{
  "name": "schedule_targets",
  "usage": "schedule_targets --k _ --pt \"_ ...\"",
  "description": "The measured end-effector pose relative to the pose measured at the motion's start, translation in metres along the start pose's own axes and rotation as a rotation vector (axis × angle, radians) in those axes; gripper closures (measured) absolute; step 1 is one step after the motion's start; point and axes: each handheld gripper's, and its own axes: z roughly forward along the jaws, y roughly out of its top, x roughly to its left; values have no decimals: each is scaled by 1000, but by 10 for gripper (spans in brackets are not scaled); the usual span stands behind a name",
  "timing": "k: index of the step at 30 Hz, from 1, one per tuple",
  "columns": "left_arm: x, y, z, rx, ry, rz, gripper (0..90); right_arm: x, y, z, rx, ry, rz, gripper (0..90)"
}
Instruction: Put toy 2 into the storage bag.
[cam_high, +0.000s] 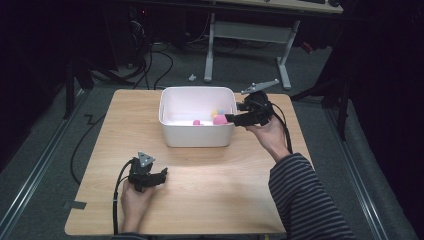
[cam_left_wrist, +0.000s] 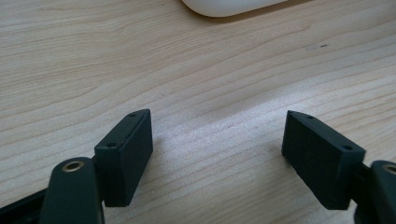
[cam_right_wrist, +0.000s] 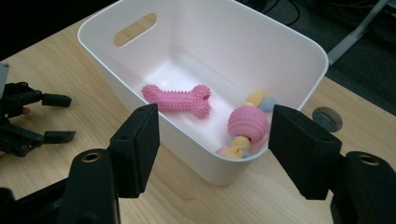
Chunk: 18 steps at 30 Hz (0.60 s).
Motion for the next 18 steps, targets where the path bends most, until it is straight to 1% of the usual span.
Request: schedule_targets --k 2,5,6,11,16,18 --pt "0 0 0 0 0 0 249 -3 -4 -6 -17 1 8 344" --pt "0 0 0 -1 -1 -1 251 -5 -11 -13 -13 -10 18 348" --pt "0 0 0 -1 -1 -2 253 -6 -14 -15 -20 -12 18 349" --pt "0 0 0 -1 -2 1 249 -11 -29 -28 -36 -31 42 354" --pt "0 0 0 0 -5 4 249 -16 -43 -44 -71 -47 75 359" --pt "0 0 0 0 -5 4 249 -18 -48 -49 -73 -55 81 360"
